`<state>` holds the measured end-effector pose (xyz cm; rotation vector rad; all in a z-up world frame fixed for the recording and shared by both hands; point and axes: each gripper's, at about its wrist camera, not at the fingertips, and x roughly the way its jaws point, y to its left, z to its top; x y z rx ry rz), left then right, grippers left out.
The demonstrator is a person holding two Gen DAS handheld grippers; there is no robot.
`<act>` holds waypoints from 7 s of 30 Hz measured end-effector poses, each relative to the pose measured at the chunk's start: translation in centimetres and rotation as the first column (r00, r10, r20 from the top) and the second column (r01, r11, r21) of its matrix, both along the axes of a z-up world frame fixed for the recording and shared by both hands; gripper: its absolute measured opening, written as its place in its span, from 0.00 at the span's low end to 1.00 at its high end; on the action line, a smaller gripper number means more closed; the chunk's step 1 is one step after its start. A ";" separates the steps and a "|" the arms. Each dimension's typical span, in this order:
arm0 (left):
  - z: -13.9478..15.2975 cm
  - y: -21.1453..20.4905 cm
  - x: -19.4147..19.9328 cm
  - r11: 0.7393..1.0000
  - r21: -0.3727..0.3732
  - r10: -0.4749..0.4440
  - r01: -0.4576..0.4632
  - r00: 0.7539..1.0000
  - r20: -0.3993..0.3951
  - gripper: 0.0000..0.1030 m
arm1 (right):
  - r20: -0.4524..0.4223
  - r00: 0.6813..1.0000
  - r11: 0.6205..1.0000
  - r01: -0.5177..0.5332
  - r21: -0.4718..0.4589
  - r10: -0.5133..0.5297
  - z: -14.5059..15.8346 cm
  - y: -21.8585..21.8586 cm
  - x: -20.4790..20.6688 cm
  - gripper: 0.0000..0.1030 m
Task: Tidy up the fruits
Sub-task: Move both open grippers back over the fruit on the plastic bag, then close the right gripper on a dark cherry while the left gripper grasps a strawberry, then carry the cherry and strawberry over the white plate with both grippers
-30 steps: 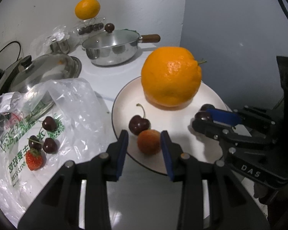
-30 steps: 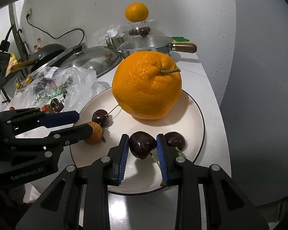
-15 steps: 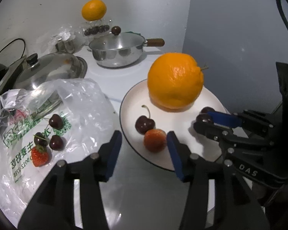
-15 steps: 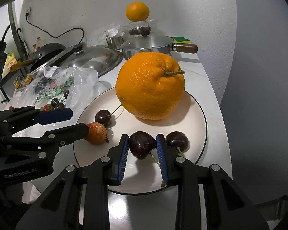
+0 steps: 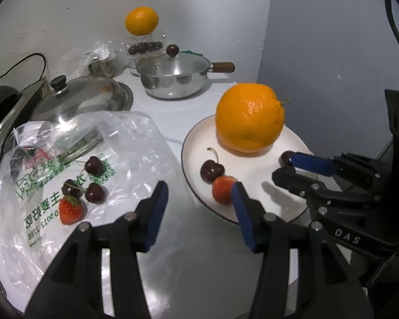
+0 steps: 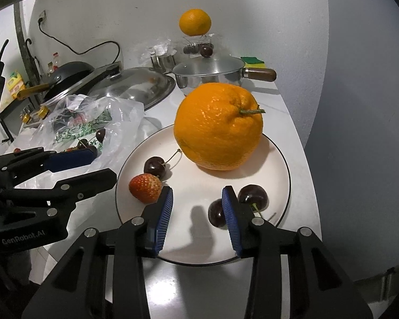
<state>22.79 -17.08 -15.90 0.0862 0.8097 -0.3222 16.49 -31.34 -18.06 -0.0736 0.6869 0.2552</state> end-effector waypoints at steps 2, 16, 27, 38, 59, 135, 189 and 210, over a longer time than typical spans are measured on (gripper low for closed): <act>0.2 0.3 -0.2 1.000 -0.003 0.004 -0.004 1.000 0.004 0.50 | 0.004 1.000 1.000 -0.001 -0.002 0.001 0.1 0.1 -0.2 0.40; 1.5 3.5 -2.2 0.997 -0.042 0.060 -0.058 0.997 0.051 0.65 | 0.028 1.000 1.000 -0.013 -0.023 0.014 1.4 2.2 -1.0 0.40; 2.0 6.1 -3.1 0.993 -0.065 0.100 -0.096 0.993 0.060 0.66 | 0.038 0.998 0.998 -0.039 -0.042 0.041 1.9 4.6 -1.7 0.41; 2.3 8.8 -3.7 0.985 -0.099 0.150 -0.143 0.986 0.071 0.65 | 0.035 0.996 0.995 -0.077 -0.060 0.079 2.1 7.3 -1.7 0.41; 1.7 13.9 -4.2 0.965 -0.134 0.234 -0.225 0.970 0.060 0.66 | 0.013 0.987 0.983 -0.156 -0.093 0.158 1.6 12.7 -0.8 0.41; -3.3 20.1 1.6 0.941 -0.105 0.320 -0.322 0.947 -0.036 0.66 | -0.150 0.943 0.946 -0.312 -0.091 0.297 -4.1 21.5 9.6 0.41; -4.5 15.6 3.0 0.982 -0.041 0.180 -0.182 0.982 -0.064 0.34 | -0.062 0.964 0.963 -0.263 -0.064 0.259 -1.3 17.9 7.8 0.29; -1.1 14.3 0.3 0.986 -0.052 0.159 -0.159 0.987 0.010 0.34 | -0.001 0.967 0.965 -0.253 -0.075 0.253 1.4 16.9 4.3 0.29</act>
